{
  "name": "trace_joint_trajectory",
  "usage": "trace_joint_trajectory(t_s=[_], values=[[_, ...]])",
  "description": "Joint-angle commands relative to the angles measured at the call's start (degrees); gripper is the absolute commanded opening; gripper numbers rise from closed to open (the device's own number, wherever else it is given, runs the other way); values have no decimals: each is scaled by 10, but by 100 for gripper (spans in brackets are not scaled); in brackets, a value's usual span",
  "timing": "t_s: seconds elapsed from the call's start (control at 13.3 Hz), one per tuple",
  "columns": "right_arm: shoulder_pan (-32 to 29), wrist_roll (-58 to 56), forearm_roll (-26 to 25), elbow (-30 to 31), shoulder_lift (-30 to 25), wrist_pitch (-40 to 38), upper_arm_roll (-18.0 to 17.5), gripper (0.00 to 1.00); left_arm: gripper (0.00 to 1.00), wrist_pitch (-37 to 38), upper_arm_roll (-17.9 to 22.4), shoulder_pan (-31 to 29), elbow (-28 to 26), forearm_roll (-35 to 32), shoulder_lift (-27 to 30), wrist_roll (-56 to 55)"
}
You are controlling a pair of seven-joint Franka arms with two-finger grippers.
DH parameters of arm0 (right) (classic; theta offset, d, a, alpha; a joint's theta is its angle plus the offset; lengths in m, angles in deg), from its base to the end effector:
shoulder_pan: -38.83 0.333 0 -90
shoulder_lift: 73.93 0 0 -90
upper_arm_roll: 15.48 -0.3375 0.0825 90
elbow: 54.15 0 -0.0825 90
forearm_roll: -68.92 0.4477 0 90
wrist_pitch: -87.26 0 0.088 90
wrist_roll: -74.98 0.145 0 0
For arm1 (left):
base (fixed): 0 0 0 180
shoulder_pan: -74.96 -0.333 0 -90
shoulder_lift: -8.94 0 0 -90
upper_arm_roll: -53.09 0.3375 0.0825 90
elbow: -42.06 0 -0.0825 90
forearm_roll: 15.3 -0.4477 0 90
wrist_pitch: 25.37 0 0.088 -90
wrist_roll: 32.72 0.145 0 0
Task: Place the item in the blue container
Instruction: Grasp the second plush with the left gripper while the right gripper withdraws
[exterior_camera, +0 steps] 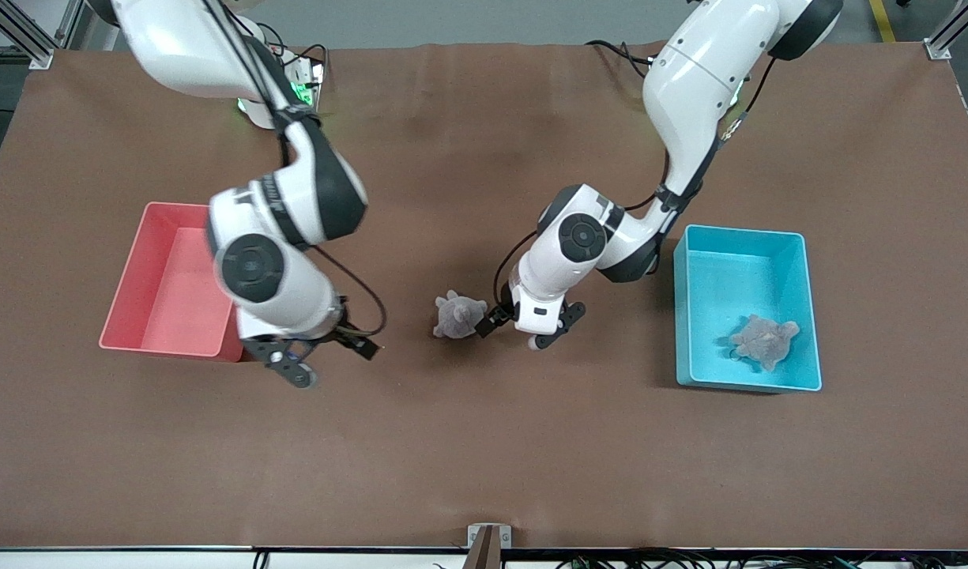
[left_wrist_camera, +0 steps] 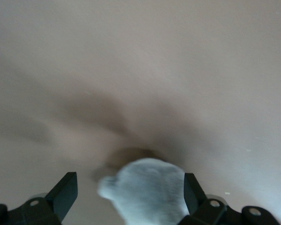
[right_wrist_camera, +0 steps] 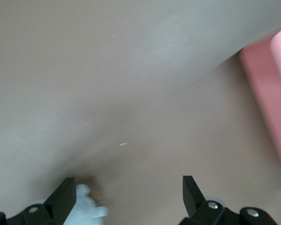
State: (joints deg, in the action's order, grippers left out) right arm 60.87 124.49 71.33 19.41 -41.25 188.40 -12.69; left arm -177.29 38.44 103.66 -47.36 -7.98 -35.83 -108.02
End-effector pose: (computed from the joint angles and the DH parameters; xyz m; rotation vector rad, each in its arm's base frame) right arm 0.7316 0.2686 0.3747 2.9921 -0.8145 -0.1257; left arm 0.6058 -0.5318 0.1660 2.5409 1.0187 -0.0609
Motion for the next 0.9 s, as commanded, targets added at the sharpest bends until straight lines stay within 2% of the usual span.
trace_joint_trajectory(t_s=[0.0,0.08,0.3,0.38,0.53,0.6,0.83], values=[[-57,-136,2,59,-59,-22,-11,100,100,-54,8,36,51,12,-49,-61],[-76,-186,2,80,-77,-23,-10,100,100,-54,8,41,67,11,-59,-78],[-138,-335,-6,117,-120,-36,-9,100,100,-54,9,54,66,6,-64,-82],[-172,-410,-7,119,-129,-46,-9,100,95,-54,11,57,66,6,-69,-82],[-207,-472,-27,118,-142,-56,-9,100,78,-54,15,57,65,-3,-71,-78],[-222,-477,-35,117,-146,-57,-9,100,65,-54,15,57,65,-10,-76,-78],[-235,-476,-46,107,-144,-59,-9,100,13,-52,16,52,65,-23,-76,-72]])
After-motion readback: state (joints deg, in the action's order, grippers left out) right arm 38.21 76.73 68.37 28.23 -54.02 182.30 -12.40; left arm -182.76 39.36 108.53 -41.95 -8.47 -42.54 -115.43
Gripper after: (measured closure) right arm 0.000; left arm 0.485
